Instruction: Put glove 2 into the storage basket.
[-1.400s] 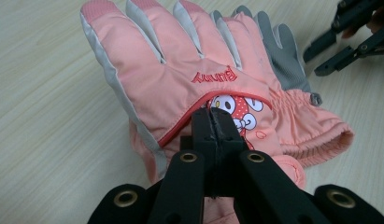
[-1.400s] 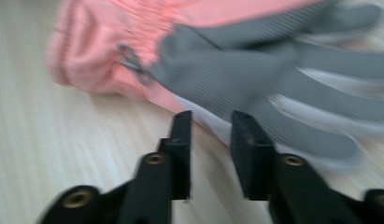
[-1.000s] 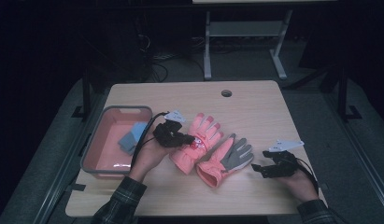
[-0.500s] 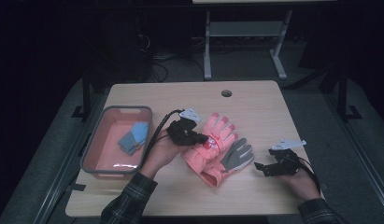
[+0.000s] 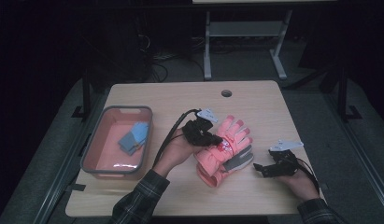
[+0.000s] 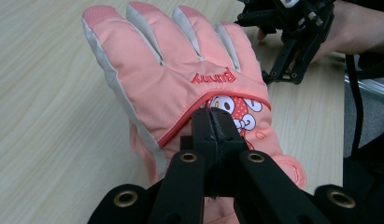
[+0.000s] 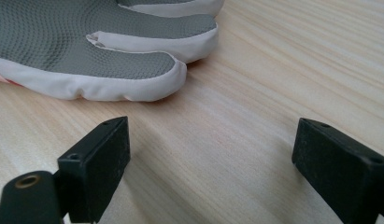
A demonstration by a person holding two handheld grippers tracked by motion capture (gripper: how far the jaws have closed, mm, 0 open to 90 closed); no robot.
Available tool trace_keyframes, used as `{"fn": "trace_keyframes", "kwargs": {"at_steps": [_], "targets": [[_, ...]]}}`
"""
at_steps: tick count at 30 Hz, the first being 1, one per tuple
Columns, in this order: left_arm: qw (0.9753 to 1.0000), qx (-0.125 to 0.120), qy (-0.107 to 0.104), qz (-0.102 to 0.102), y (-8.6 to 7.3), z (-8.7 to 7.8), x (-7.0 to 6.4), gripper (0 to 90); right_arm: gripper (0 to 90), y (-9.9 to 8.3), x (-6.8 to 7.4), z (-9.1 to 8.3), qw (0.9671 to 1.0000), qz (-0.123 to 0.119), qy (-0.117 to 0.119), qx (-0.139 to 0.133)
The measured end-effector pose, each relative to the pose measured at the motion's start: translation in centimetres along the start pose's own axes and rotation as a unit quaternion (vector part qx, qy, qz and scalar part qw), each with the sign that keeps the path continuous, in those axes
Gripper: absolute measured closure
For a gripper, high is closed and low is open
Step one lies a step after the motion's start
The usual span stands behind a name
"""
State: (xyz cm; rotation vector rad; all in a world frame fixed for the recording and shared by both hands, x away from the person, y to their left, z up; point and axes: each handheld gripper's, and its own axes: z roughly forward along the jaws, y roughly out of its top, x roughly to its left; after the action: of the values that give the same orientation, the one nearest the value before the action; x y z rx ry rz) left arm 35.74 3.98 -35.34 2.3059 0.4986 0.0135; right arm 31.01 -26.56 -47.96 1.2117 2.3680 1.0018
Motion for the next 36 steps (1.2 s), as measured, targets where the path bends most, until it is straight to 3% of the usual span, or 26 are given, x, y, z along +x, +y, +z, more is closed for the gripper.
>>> {"fn": "trace_keyframes", "kwargs": {"at_steps": [10,20,24,27,36], "targets": [[0.9992,0.040,-0.002,0.007,0.0,3.1,-0.7,89.7,8.9,-0.3,0.0,0.1,0.9999,-0.004,-0.001,-0.013],[0.9980,0.061,-0.018,0.005,-0.8,5.4,-0.5,89.7,7.9,-0.3,-0.1,0.1,0.9999,-0.005,-0.003,-0.011],[0.9983,0.055,-0.020,0.002,-0.9,5.4,-0.4,89.0,7.9,-0.3,-0.1,0.1,0.9999,-0.005,-0.003,-0.011],[0.9991,0.036,-0.024,0.000,-0.8,4.6,-0.3,84.2,7.9,-0.3,-0.1,0.1,0.9999,-0.005,-0.003,-0.011],[0.9998,-0.006,-0.018,-0.001,-0.6,2.7,-0.6,51.3,8.1,-0.3,0.0,0.1,0.9999,-0.003,-0.006,-0.011]]}}
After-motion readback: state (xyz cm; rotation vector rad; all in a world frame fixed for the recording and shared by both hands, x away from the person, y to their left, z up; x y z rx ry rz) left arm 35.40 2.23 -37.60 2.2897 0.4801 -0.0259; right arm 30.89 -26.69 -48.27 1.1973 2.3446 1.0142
